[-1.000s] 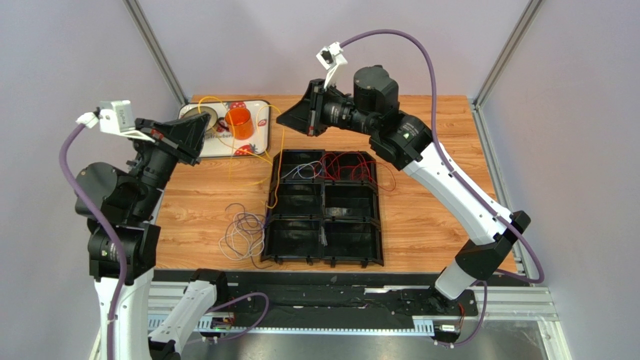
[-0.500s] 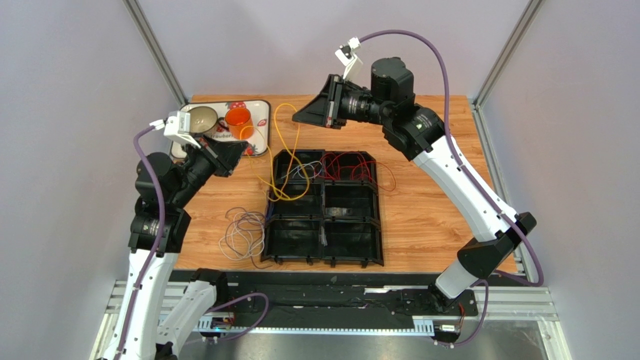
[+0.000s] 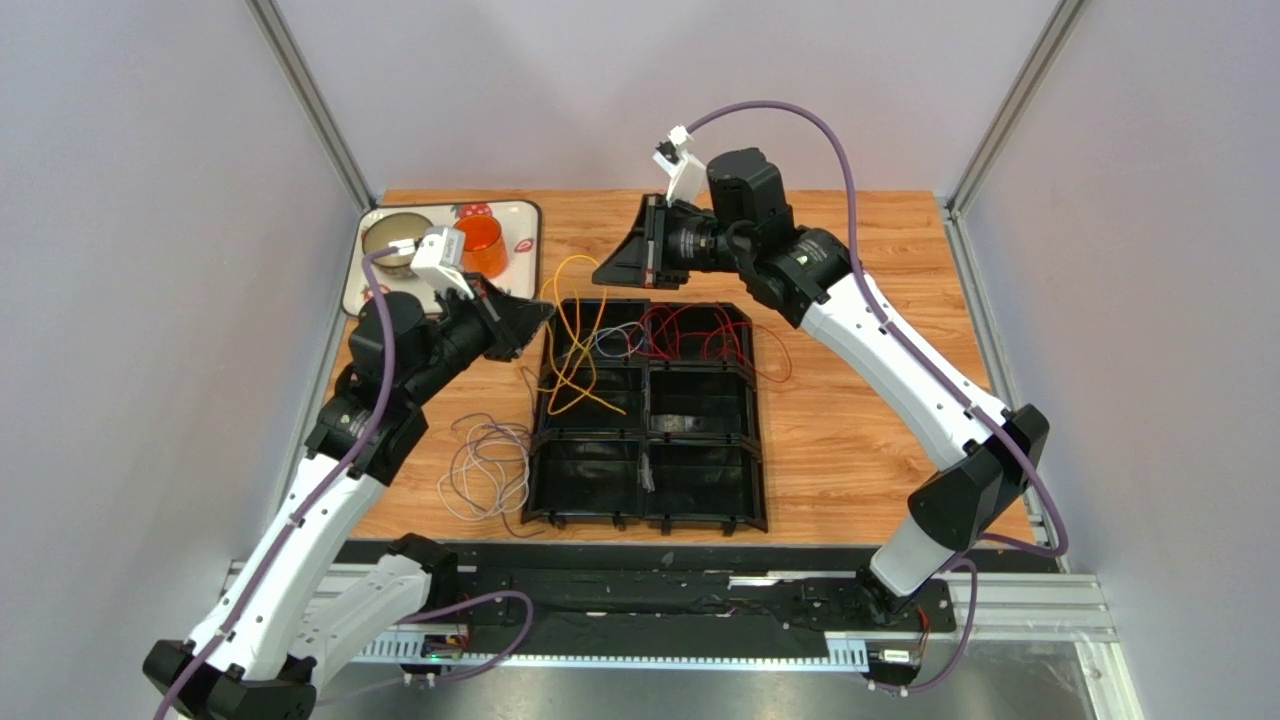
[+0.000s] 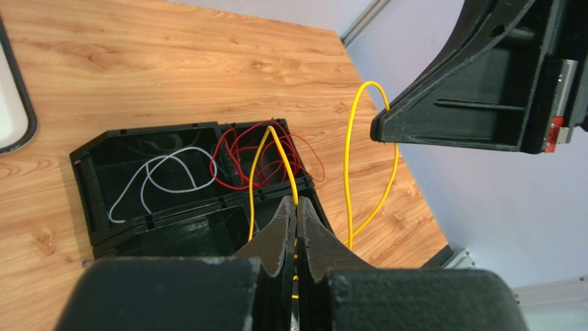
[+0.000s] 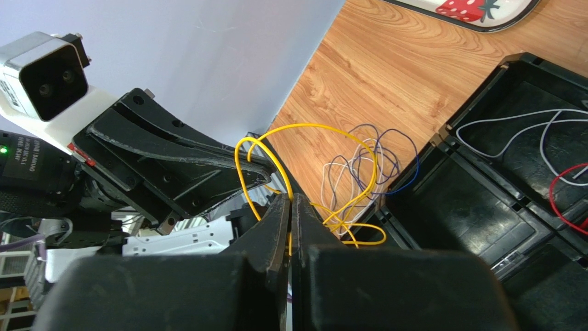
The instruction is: Untangle the cables
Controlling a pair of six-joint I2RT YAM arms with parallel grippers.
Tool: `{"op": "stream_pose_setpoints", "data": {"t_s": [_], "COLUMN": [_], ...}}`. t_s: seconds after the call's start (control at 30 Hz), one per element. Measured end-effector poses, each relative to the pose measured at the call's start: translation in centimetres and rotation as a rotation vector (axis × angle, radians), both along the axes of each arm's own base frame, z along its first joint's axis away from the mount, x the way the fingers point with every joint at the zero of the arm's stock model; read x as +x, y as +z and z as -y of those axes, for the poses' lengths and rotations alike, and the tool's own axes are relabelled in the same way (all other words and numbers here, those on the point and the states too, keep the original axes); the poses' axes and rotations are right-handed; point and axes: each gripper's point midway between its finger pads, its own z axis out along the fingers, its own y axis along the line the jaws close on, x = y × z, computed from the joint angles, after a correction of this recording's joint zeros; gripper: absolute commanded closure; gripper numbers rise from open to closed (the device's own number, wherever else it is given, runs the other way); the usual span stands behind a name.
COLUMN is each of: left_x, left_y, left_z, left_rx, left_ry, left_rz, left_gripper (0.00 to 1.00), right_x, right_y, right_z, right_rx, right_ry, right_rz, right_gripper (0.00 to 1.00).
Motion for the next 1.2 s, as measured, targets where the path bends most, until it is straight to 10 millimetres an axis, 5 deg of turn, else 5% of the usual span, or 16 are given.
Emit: {"op": "stream_pose_setpoints", "data": {"t_s": [0.43, 1.2], "left_x": [2.4, 4.8], "left_y": [-2.7, -10.4], "left_z": [0.0, 3.1], "left_rx": [0.056, 0.163], "left_ry": [0.059, 0.026], "left_rz": [-0.037, -0.127], "left_gripper": [1.00, 1.00], "right_x": [3.3, 3.2], "right_y": [-5.6, -14.6], "right_z": [-0.6, 0.9], "right_rx": [-0.120, -0.292], "right_ry": [0.014, 0.063], "right_rz": [0.034, 0.057], "right_gripper": [1.00, 1.00]}}
